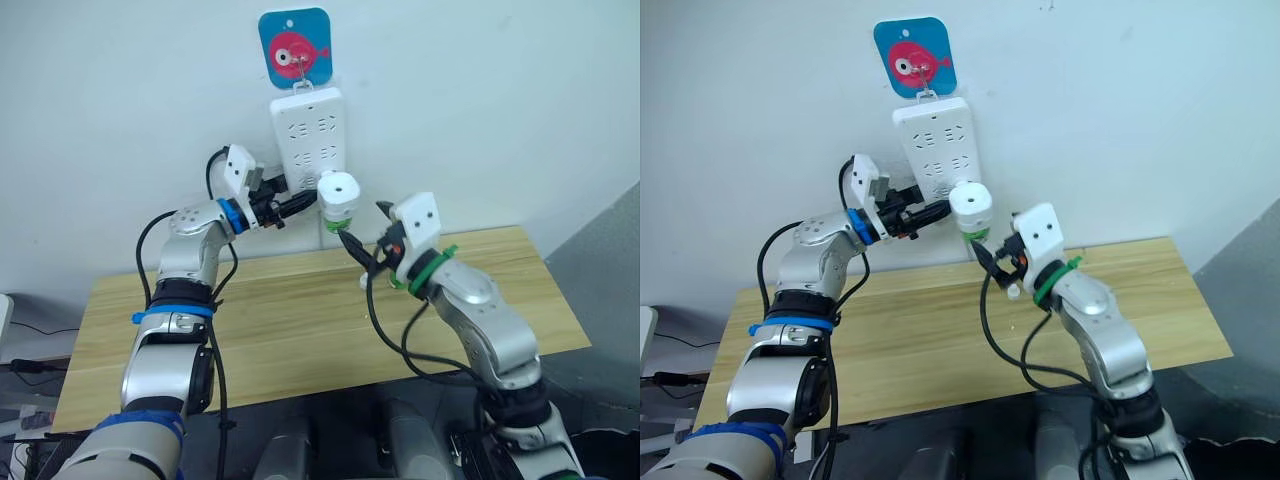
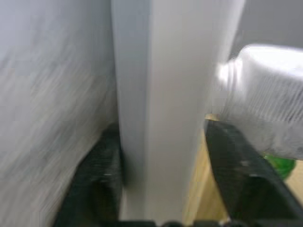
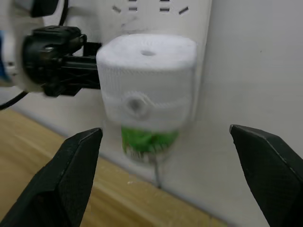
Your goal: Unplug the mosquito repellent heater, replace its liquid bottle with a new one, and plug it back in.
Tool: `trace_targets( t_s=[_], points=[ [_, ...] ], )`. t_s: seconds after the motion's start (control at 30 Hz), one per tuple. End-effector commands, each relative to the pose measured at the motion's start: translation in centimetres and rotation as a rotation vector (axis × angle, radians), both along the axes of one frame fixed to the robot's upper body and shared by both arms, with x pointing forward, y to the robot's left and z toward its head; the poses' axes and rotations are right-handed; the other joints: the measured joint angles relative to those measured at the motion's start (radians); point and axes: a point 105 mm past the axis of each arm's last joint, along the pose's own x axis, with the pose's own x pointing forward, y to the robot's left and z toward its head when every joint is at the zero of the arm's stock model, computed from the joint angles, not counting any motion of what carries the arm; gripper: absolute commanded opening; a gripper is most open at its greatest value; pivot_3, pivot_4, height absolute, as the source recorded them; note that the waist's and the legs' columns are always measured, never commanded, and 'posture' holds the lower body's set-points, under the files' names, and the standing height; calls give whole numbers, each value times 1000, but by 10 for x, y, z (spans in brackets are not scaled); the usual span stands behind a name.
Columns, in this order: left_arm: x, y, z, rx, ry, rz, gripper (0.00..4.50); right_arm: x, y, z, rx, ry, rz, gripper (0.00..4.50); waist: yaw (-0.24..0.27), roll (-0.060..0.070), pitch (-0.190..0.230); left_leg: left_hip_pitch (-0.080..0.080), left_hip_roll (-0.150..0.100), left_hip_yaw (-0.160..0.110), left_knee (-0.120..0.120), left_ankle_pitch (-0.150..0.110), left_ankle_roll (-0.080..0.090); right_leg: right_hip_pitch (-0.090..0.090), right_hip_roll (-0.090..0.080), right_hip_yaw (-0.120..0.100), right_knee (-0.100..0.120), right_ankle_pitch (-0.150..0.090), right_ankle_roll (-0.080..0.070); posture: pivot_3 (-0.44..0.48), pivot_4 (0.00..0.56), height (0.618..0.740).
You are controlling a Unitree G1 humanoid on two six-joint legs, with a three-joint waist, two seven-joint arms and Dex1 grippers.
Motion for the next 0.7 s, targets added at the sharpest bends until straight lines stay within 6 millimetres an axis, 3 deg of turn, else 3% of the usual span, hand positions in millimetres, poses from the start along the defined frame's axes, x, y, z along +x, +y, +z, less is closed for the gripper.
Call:
trace_targets(
  t_s=[0.03, 0.13, 0.2, 0.37, 0.5, 0.7],
  points=[
    [-12, 37, 3, 25, -52, 119, 3671, -12, -5, 2, 23, -3, 44, 3906, -6, 0, 1, 1, 0, 0, -1, 0, 0, 0, 0, 0, 0, 0, 0, -138, 243, 740],
    [-38, 65, -8, 45, -54, 217, 4500, -15, -7, -12, 30, 45, 69, 2872, -6, 0, 3, 1, 1, 2, -3, 0, 0, -2, 0, 1, 0, 0, 0, -96, 238, 740],
    [-59, 72, -18, 72, -33, 239, 4500, -15, -11, -25, 25, 71, 65, 2080, 5, 0, 2, 1, 1, 1, -4, 0, 0, -1, 0, 2, 0, 0, 0, -83, 237, 740],
    [-88, 71, -33, 63, 15, 272, 4500, -15, -22, -43, 4, 93, 43, 161, 50, 0, 3, 2, 1, 0, -6, 0, -1, 2, 0, 0, -8, 1, -1, -39, 233, 740],
    [-122, 41, -30, -16, 41, 210, 4500, -23, -14, -32, 41, 74, 113, 14, 63, 0, 3, 3, 0, 0, -7, 0, -1, 4, -1, 2, -11, 2, -1, -1, 229, 740],
    [-142, 16, -10, 35, 8, 66, 4500, -29, 4, -2, 62, -13, 219, 14, 69, 0, 3, 4, 1, -2, -11, 2, -4, 4, 0, -1, -9, 2, -1, 14, 227, 740]
  ],
)
